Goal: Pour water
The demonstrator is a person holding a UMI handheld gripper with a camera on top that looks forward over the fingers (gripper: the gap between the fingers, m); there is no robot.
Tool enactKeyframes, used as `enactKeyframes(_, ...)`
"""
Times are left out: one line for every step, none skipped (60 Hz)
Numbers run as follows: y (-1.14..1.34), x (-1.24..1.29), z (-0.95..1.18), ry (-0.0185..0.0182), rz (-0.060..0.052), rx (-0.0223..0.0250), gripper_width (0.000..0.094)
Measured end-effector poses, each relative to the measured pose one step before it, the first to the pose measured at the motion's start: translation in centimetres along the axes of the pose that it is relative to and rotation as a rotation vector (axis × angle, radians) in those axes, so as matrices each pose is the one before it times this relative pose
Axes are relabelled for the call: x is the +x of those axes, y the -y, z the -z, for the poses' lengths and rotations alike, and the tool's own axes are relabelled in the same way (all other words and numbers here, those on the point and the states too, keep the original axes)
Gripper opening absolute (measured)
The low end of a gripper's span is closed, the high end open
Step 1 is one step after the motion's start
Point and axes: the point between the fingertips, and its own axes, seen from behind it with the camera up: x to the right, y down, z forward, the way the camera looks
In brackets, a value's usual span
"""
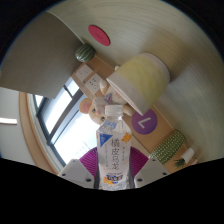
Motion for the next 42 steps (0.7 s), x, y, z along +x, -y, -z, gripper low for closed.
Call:
enactKeyframes(-0.225, -0.141, 0.087, -0.00838, 0.0287, -0.00628, 0.0401)
enactKeyframes(-0.211, -0.122, -0.008, -0.00334, 0.0386, -0.00843, 0.0402)
enactKeyframes(-0.266, -0.162, 0.014, -0.00274, 0.0455, -0.00911, 0.04)
enactKeyframes(-0.283, -0.185, 0.001, -0.00343, 0.0529, -0.01039, 0.04)
enactKeyframes(-0.344, -0.156, -0.043, -0.00516, 0.0582, -0.01287, 0.0398)
enactKeyframes(-0.371, -0.202, -0.027, -0.00571, 0.0613, -0.01467, 0.0398)
enactKeyframes(-0.383, -0.279, 0.053, -0.00458, 0.064, -0.01603, 0.0397)
enactKeyframes(-0.41, -0.501, 0.221, 0.00834, 0.0545, -0.00723, 0.0399)
enactKeyframes(-0.235, -0.29, -0.302, -0.00416, 0.0737, -0.02352, 0.0399)
enactKeyframes(-0.294, -0.582, 0.012, -0.00711, 0.061, -0.01378, 0.0399)
enactKeyframes(-0.222, -0.49, -0.05, 0.00131, 0.0644, -0.01585, 0.0398)
enactKeyframes(-0.137, -0.518, -0.058, 0.00198, 0.0638, -0.01529, 0.0398)
enactKeyframes(-0.109, -0.531, -0.042, 0.00381, 0.0654, -0.01406, 0.04)
enactKeyframes(-0.054, -0.544, -0.053, 0.00409, 0.0666, -0.01336, 0.04)
enactKeyframes(0.011, -0.504, -0.059, 0.00333, 0.0676, -0.01254, 0.0401)
enactKeyframes(0.095, -0.498, -0.049, 0.00261, 0.0673, -0.01117, 0.0402)
enactKeyframes(0.005, -0.56, 0.28, 0.01386, 0.0686, -0.00333, 0.04)
enactKeyframes(0.284, -0.254, -0.324, -0.01132, 0.066, -0.0145, 0.0401)
enactKeyframes(0.263, -0.546, 0.13, 0.00153, 0.0611, -0.00776, 0.0403)
enactKeyframes(0.287, -0.291, -0.066, -0.00117, 0.0662, -0.00973, 0.0402)
enactKeyframes(0.339, -0.217, -0.024, -0.00204, 0.0652, -0.00901, 0.0401)
enactKeyframes(0.386, -0.139, -0.012, -0.00443, 0.0651, -0.00849, 0.0401)
enactKeyframes(0.434, -0.058, -0.008, -0.00627, 0.0655, -0.00697, 0.0401)
enactKeyframes(0.484, 0.062, -0.007, -0.0094, 0.0647, -0.00554, 0.04)
enactKeyframes(0.464, 0.181, 0.004, -0.01179, 0.0644, -0.00438, 0.04)
enactKeyframes(0.42, 0.317, -0.036, -0.01425, 0.0643, -0.00439, 0.0399)
enactKeyframes(0.401, 0.345, -0.006, -0.01709, 0.0618, -0.00618, 0.0401)
enactKeyframes(0.237, 0.691, 0.096, -0.00866, 0.059, 0.00479, 0.04)
enactKeyframes(0.463, 0.306, -0.031, -0.02735, 0.0544, -0.0154, 0.0399)
enactKeyframes(0.112, 0.659, -0.03, -0.01291, 0.0527, 0.00139, 0.04)
enactKeyframes(0.257, 0.702, -0.082, -0.01975, 0.0487, -0.00578, 0.04)
enactKeyframes(0.23, 0.588, -0.005, -0.01982, 0.0432, -0.00517, 0.04)
enactKeyframes(0.24, 0.684, -0.031, -0.02006, 0.0397, -0.00167, 0.04)
enactKeyframes(0.272, 0.767, 0.021, -0.02098, 0.0371, 0.00168, 0.0401)
enactKeyframes(0.263, 0.802, -0.002, -0.02174, 0.0345, 0.00446, 0.0401)
enactKeyframes(0.244, 0.864, -0.007, -0.02299, 0.0316, 0.0045, 0.04)
enactKeyframes(0.12, 0.898, -0.035, -0.02304, 0.0312, 0.00251, 0.0401)
enactKeyframes(-0.233, 1.169, -0.373, -0.01878, 0.0339, 0.00054, 0.0401)
enactKeyframes(0.07, 0.709, 0.26, -0.02533, 0.0323, -0.00907, 0.0401)
enactKeyframes(-0.339, 1.088, -0.343, -0.01485, 0.0377, -0.00015, 0.0401)
enactKeyframes(-0.217, 0.832, -0.044, -0.02119, 0.0332, -0.00695, 0.04)
enactKeyframes(-0.286, 0.849, -0.111, -0.02134, 0.0298, -0.00785, 0.04)
